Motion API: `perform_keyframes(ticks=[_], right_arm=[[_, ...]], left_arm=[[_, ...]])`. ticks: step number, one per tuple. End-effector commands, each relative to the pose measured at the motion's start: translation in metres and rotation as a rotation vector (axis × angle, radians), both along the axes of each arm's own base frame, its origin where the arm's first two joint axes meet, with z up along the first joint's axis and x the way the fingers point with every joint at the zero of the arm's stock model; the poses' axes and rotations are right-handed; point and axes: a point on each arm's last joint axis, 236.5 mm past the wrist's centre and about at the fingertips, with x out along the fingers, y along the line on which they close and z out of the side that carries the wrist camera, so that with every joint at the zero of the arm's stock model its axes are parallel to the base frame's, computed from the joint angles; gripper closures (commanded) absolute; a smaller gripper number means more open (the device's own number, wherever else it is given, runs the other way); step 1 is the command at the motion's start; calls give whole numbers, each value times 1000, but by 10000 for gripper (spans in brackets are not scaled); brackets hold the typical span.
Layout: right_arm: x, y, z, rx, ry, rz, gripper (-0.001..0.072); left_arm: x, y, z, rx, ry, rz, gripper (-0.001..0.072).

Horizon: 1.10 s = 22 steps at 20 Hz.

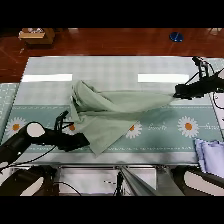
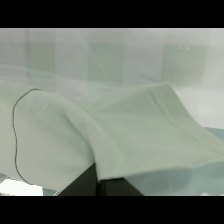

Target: Fold the shirts.

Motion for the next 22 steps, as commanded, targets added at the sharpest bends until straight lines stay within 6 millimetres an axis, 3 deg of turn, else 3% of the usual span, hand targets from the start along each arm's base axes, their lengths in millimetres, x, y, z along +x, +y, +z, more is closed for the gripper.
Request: perform_keyframes(ticks=[1,5,9,11,12,13,15,17,20,22], right_arm=[[0,1,0,4,1,0,681],[-3,3,0,12,13,-3,681],[-3,3,0,14,16,-2,681],[-4,4,0,16,19,-1,681],[-5,4,0,17,21,0,681],[-5,4,0,17,21,0,681],[-4,4,0,17,21,0,681],[-5,4,0,18,21,0,681],[-2,7,16,26,-20,4,681],[6,4,50,0,-119,6,681]], left_arm=[[1,-9,-17,10,16,-6,136],[32,-12,-20,3,-59,100,136],[50,-8,-21,18,-120,147,153],[60,-8,-20,13,-145,183,331],[63,-9,-18,8,-153,198,342],[65,-10,-17,1,-153,209,404],[64,-10,-17,-3,-149,207,655],[62,-14,-14,-18,-157,178,682],[65,-33,21,-104,-224,47,683],[88,-40,78,-166,-375,-3,683]])
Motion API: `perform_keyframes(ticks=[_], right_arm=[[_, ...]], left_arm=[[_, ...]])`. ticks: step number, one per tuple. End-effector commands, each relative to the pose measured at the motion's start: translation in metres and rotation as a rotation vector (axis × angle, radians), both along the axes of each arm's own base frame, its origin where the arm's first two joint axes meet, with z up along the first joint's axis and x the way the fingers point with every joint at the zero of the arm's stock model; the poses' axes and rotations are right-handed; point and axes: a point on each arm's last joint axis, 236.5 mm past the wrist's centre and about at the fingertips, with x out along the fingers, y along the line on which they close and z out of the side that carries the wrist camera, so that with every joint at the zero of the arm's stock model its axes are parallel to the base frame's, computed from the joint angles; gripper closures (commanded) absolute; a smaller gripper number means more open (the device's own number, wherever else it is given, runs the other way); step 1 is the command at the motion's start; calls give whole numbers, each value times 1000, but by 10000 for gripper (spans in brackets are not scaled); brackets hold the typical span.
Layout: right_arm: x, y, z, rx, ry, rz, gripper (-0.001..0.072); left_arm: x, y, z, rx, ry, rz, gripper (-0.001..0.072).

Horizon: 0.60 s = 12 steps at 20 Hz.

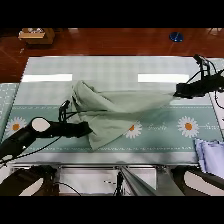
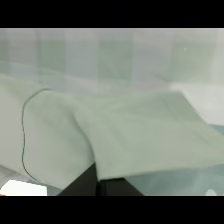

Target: Fold the shirts.

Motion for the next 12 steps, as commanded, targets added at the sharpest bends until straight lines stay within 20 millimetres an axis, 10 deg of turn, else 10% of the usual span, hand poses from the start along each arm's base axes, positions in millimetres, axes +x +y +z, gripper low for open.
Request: perform_keyframes(ticks=[1,5,8,12], right_arm=[[10,-4,51,-35,-143,2,681],[11,-13,162,-120,-415,-25,681],[-8,-16,241,-149,-599,-76,681],[-52,-7,347,-118,-874,-156,681]], left_arm=[[32,-6,91,-70,-255,-72,683],[77,71,312,-52,-870,172,683],[38,137,451,127,-1270,362,683],[-33,157,554,367,-1597,474,683]])
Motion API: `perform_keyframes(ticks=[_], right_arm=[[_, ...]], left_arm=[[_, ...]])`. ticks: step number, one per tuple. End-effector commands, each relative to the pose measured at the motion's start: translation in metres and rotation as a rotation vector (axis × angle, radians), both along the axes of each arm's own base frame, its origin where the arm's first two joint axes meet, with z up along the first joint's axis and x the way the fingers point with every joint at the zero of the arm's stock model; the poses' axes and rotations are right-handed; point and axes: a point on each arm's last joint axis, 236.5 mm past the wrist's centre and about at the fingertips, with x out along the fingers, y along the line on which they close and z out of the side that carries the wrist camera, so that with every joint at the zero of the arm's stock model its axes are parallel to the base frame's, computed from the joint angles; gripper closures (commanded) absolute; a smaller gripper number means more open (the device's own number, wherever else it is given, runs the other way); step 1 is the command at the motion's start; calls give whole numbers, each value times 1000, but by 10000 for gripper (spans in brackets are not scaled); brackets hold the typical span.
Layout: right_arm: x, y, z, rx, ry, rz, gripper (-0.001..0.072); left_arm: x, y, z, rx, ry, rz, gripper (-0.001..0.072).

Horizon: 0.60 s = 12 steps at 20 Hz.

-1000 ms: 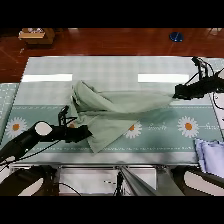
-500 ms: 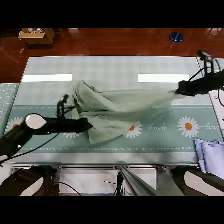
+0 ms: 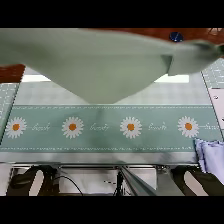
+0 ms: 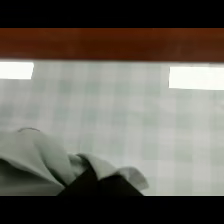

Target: Fold the shirts.

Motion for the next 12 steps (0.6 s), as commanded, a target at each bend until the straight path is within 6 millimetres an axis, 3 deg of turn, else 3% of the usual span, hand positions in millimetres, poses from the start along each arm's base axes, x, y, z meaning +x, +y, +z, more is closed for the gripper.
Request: perform_keyframes(ticks=[1,6,9,12], right_arm=[[-45,4,96,29,-264,-56,681],[-126,16,200,46,-590,-73,681],[-168,24,238,54,-705,-68,681],[-200,24,260,23,-767,-84,681]], left_arm=[[-72,10,90,153,-275,196,683],[-120,-15,132,215,-399,188,683],[-147,-33,145,263,-442,171,683],[-173,-53,147,305,-448,141,683]])
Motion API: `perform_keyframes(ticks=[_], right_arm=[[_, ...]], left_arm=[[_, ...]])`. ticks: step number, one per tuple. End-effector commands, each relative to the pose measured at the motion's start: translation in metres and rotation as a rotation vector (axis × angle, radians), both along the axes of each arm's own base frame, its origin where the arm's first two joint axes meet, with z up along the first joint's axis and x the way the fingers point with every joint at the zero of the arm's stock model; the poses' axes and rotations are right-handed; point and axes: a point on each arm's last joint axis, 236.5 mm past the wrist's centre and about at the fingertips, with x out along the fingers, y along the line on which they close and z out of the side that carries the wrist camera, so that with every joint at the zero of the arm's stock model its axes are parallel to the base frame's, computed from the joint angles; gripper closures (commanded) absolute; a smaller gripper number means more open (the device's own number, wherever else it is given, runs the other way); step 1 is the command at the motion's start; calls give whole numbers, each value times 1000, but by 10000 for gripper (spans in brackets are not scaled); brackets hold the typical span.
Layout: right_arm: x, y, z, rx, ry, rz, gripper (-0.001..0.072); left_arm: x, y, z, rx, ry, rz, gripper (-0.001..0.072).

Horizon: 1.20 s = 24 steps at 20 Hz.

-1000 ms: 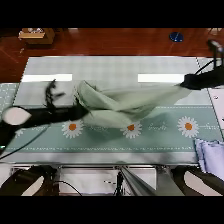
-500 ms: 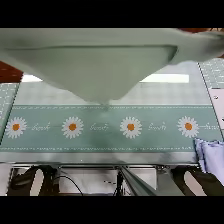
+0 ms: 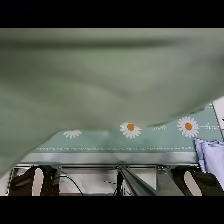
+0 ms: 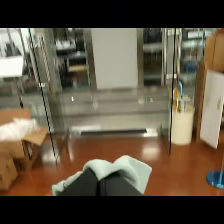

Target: Fold the shirts.

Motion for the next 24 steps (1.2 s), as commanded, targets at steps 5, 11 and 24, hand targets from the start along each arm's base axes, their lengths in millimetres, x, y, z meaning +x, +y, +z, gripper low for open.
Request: perform_keyframes(ticks=[5,11,24], right_arm=[[-65,-51,-19,-111,141,-277,681],[-39,-55,-108,-148,561,-235,682],[272,-16,-256,47,883,190,682]], left_arm=[[-24,-36,-53,-67,297,-108,683],[3,-6,-134,-129,650,-11,683],[201,91,-322,-436,1030,5,683]])
